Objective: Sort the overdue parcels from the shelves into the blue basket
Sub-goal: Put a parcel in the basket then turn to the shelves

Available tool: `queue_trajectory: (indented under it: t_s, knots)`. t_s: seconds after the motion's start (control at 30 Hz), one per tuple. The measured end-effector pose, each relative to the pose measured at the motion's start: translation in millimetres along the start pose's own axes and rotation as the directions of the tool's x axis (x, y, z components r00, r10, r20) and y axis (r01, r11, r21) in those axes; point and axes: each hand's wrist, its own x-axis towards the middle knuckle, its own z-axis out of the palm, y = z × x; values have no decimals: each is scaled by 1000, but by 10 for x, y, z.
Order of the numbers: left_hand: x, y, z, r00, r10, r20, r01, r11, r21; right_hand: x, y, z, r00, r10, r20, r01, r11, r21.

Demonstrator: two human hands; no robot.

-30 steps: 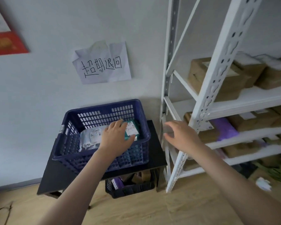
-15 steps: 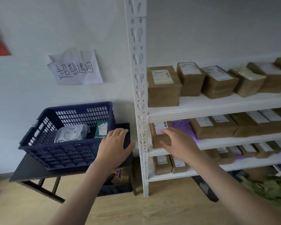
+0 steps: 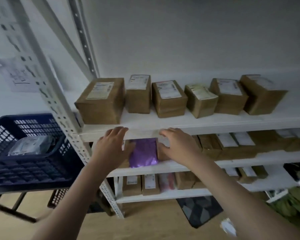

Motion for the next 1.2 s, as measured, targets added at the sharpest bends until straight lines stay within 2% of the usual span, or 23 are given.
queue_trajectory:
  t_s: [0.33,0.7,1.2]
  knots:
    - [268,2199,492,999,14,44,-16,999,43,-871,2098,-722,1000,18,-7,-18,1000,12]
    - [332,4670,907,998,56,38,-55,998,-26,-1720,4283,-1667,999,42,-4,-42,999,-12]
    - [1614,6854,1605,986,164,-41,-165,986,-12,-1716,6620,-2412,993,84,-81,-86,996,-27]
